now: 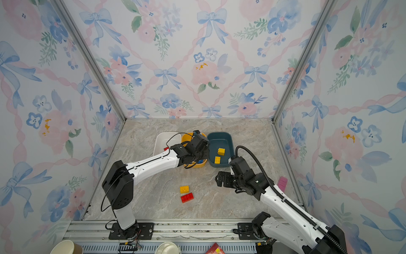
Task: Sort the legos into containers by color
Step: 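Carry the yellow brick with the left gripper into the teal bin and release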
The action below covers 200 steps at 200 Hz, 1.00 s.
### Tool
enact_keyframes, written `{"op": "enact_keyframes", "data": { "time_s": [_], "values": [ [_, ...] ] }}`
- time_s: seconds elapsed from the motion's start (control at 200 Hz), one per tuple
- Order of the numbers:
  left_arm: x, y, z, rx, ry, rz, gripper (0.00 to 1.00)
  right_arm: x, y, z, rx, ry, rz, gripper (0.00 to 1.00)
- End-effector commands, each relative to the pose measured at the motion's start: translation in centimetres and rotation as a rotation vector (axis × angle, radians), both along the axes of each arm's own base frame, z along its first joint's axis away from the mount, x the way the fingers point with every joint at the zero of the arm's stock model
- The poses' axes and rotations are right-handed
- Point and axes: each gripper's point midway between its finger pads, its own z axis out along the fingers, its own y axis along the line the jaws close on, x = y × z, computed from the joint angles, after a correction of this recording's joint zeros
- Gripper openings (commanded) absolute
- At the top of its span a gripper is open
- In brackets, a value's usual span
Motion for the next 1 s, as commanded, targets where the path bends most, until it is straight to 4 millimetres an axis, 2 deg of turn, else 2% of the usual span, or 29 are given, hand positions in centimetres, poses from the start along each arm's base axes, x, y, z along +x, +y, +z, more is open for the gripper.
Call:
{"op": "enact_keyframes", "data": {
  "time_s": [0.0,0.195,0.295,0.43,0.53,0.635,0.725,0.845,0.995],
  "values": [
    [1.3,-2.5,0.0,-0.007,-0.020,-0.065,0.15,-0.8,-0.9,-1.0,-0.007,0.041,-0.032,0.97],
    [3.4,-6.0,-1.7,-0.024,-0.010,-0.112,0.14,-1.1,-1.1,-1.4,-0.006,0.050,-0.040,0.97],
    [4.4,-6.8,-2.7,-0.019,-0.009,-0.110,0.14,-1.1,-1.1,-1.3,-0.004,0.048,-0.040,0.97],
    [5.6,-6.6,-4.1,-0.005,-0.001,-0.089,0.16,-1.1,-1.3,-1.1,-0.003,0.045,-0.045,0.97],
    [5.9,-6.4,-4.5,0.000,0.002,-0.084,0.26,-1.2,-1.5,-1.1,-0.004,0.046,-0.051,0.97],
    [5.8,-6.5,-4.5,-0.002,0.004,-0.090,0.46,-1.2,-1.6,-1.1,-0.003,0.046,-0.052,0.97],
    [5.7,-6.5,-4.2,-0.003,0.001,-0.095,0.58,-1.2,-1.7,-1.1,-0.004,0.046,-0.053,0.97],
    [5.3,-6.4,-3.2,-0.012,-0.010,-0.098,0.67,-1.2,-1.7,-1.1,-0.004,0.046,-0.055,0.97],
    [4.3,-6.5,-1.2,-0.025,-0.035,-0.107,0.74,-1.2,-1.9,-1.0,-0.001,0.042,-0.059,0.97]
  ]
}}
